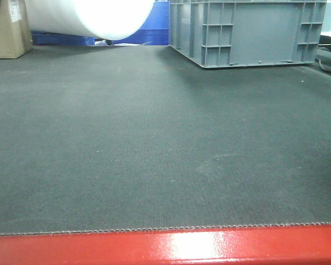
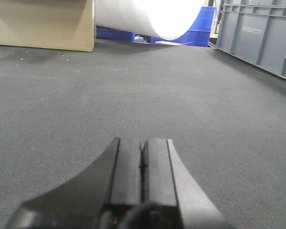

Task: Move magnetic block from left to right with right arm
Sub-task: 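Drive the base up to the second table near the grey crate, then lower the red cube onto the table with the right gripper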

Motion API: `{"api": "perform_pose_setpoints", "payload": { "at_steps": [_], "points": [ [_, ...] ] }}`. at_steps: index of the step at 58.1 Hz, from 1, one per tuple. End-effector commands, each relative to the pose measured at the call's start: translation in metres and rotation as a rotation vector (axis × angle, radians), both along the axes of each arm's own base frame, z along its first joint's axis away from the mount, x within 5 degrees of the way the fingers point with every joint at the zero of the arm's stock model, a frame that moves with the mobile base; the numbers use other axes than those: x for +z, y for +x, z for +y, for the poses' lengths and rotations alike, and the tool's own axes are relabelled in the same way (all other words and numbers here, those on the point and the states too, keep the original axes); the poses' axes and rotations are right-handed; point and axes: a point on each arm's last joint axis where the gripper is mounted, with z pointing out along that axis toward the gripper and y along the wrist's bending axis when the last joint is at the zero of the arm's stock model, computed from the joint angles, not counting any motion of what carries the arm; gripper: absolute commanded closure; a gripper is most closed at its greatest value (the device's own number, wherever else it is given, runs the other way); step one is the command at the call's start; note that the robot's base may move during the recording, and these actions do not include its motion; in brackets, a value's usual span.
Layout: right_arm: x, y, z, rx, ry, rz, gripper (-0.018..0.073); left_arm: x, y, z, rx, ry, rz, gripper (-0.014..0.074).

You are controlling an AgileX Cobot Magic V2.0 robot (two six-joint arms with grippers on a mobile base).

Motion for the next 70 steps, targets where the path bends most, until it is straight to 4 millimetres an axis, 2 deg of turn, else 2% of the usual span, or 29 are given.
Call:
{"api": "perform_pose_setpoints", "payload": {
  "at_steps": [1, 7, 16, 28, 36, 53, 70],
  "points": [
    [0.019, 0.023, 0.008, 0.047, -0.045, -0.067, 0.0218, 0.005, -0.001, 0.000, 0.000, -0.011, -0.081, 0.0722],
    [0.016, 0.043, 0.025, 0.125, -0.061, -0.005, 0.0218, 0.005, -0.001, 0.000, 0.000, -0.011, -0.081, 0.0722],
    [0.010, 0.074, 0.061, 0.240, -0.067, 0.130, 0.0218, 0.005, -0.001, 0.000, 0.000, -0.011, -0.081, 0.0722],
    [0.007, 0.108, 0.104, 0.181, 0.102, 0.413, 0.0218, 0.005, -0.001, 0.000, 0.000, -0.011, -0.081, 0.0722],
    [0.002, 0.123, 0.131, 0.108, 0.155, 0.603, 0.0218, 0.005, -0.001, 0.000, 0.000, -0.011, -0.081, 0.0722],
    [-0.014, 0.152, 0.190, 0.075, 0.041, 0.876, 0.0218, 0.005, -0.001, 0.000, 0.000, -0.011, -0.081, 0.0722],
    [-0.023, 0.167, 0.233, -0.040, 0.069, 0.994, 0.0218, 0.005, -0.001, 0.000, 0.000, -0.011, -0.081, 0.0722]
  ]
}}
